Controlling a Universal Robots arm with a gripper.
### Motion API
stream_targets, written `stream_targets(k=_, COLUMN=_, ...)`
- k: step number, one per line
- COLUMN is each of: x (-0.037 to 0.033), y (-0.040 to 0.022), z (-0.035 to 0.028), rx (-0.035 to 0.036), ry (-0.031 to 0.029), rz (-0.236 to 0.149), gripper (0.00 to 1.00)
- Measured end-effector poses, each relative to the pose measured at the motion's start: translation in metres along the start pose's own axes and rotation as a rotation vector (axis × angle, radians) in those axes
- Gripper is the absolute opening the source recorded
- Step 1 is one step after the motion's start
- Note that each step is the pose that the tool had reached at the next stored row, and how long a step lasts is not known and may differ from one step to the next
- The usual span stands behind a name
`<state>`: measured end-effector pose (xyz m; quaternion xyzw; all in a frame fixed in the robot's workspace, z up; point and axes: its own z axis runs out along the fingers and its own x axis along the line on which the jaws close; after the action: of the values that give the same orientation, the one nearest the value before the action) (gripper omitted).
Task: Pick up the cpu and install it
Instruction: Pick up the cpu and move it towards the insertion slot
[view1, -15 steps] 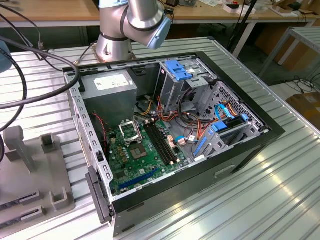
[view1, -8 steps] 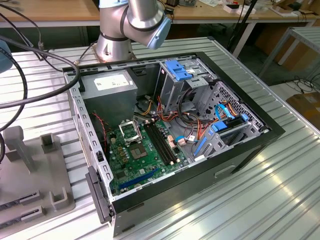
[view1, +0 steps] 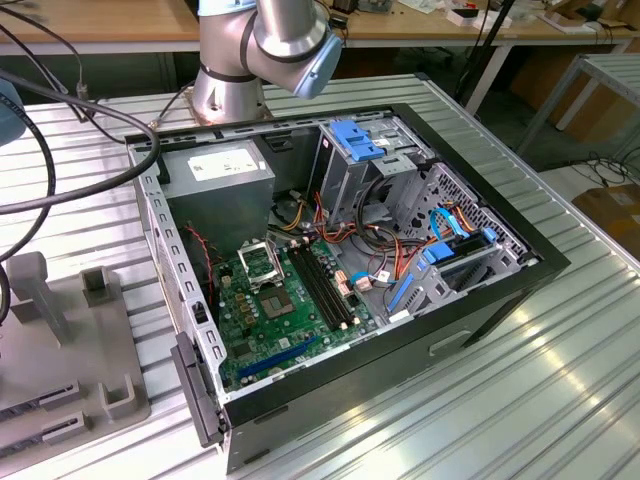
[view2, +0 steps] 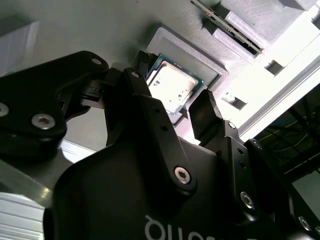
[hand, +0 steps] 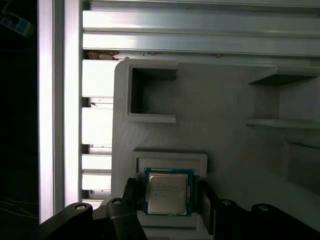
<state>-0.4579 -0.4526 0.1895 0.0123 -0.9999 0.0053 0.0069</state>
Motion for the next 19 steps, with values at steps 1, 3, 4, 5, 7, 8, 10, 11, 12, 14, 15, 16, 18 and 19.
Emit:
stream_targets(k=1, x=0.0, y=0.0, z=-0.0001, rx=0.0001, ry=0.0001, rz=0.0, gripper=0.6)
stream_targets(k=3, x=-0.0001, y=0.0005, z=-0.0001, rx=0.0002, ry=0.0001, rz=0.0, gripper=0.6)
stream_targets(k=4, x=-0.0001, y=0.001, z=-0.0002, rx=0.0002, ry=0.0002, rz=0.0, gripper=0.6)
stream_targets(k=5, x=-0.0001, y=0.0015, z=-0.0001, rx=0.0001, ry=0.0001, rz=0.0, gripper=0.6)
stream_targets(k=7, x=-0.0002, y=0.0018, z=0.0, rx=0.0001, ry=0.0001, rz=0.0, gripper=0.6)
stream_targets(k=8, x=-0.0002, y=0.0018, z=-0.0001, rx=0.0001, ry=0.0001, rz=0.0, gripper=0.6)
stream_targets(k=10, x=-0.0002, y=0.0019, z=-0.0002, rx=0.0003, ry=0.0002, rz=0.0, gripper=0.6)
stream_targets(k=11, x=-0.0002, y=0.0019, z=-0.0001, rx=0.0001, ry=0.0001, rz=0.0, gripper=0.6)
stream_targets(k=12, x=-0.0002, y=0.0019, z=-0.0001, rx=0.0001, ry=0.0001, rz=0.0, gripper=0.6)
stream_targets(k=14, x=-0.0002, y=0.0019, z=-0.0001, rx=0.0001, ry=0.0, rz=0.0, gripper=0.6)
stream_targets(k=15, x=-0.0002, y=0.0019, z=-0.0001, rx=0.0001, ry=0.0, rz=0.0, gripper=0.6)
stream_targets(k=16, x=-0.0002, y=0.0019, z=-0.0002, rx=0.0001, ry=0.0001, rz=0.0, gripper=0.6)
stream_targets(k=18, x=-0.0002, y=0.0019, z=-0.0001, rx=0.0001, ry=0.0, rz=0.0, gripper=0.6)
stream_targets(k=19, x=-0.0002, y=0.0019, z=-0.0002, rx=0.0001, ry=0.0001, rz=0.0, gripper=0.6)
